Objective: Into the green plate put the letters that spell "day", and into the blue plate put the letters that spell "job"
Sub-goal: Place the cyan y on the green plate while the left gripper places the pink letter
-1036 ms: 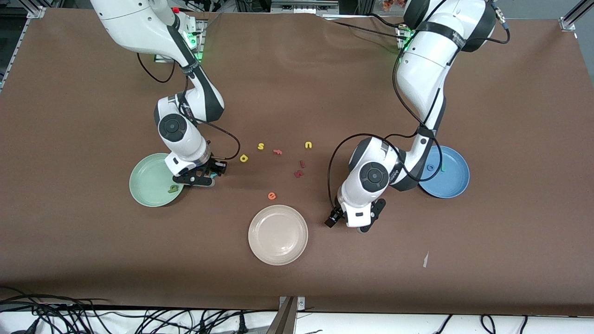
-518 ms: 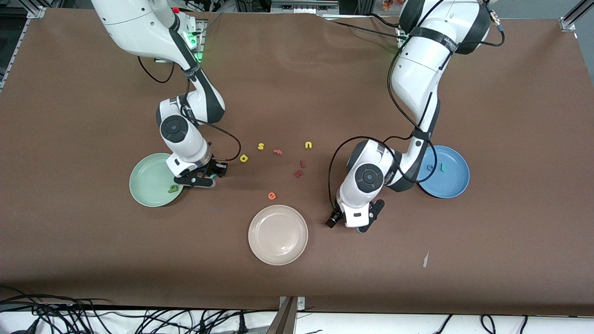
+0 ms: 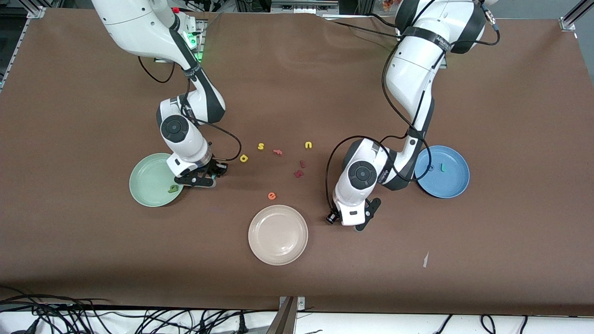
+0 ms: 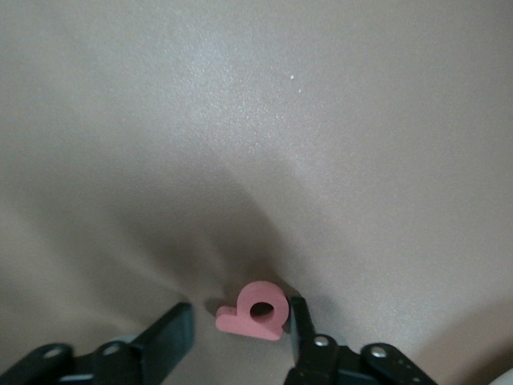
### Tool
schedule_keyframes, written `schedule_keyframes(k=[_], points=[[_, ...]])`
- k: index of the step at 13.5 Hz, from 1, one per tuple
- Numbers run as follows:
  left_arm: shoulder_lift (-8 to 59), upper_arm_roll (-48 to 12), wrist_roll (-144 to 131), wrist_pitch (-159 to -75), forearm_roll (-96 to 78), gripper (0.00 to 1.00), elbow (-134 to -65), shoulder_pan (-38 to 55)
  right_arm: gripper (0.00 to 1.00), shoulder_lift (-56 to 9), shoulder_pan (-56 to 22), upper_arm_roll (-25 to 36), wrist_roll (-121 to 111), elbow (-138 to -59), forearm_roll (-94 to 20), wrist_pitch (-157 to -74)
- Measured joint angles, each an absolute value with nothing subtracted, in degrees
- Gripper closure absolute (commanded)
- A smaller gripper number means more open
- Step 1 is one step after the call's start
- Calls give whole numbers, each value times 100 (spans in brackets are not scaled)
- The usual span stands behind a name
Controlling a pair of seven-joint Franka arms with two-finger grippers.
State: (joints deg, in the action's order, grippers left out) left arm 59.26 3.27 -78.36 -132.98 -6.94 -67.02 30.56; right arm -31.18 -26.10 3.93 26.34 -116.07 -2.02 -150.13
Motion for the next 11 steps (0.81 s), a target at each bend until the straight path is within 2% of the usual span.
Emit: schedule_keyframes(k=[2, 6, 11], points=[[5926, 331, -7837, -13303, -694, 74, -6678, 3059, 91, -3118, -2611, 393, 2634, -11607, -202, -15014], [5927, 335, -7837, -13300, -694, 82, -6673, 3060, 91, -3096, -2613, 394, 2589, -11541, -200, -14990], [5870, 408, -7684, -12764, -694, 85, -6518, 2987, 91, -2873, -2614, 674, 2024, -11127, -191, -14014]])
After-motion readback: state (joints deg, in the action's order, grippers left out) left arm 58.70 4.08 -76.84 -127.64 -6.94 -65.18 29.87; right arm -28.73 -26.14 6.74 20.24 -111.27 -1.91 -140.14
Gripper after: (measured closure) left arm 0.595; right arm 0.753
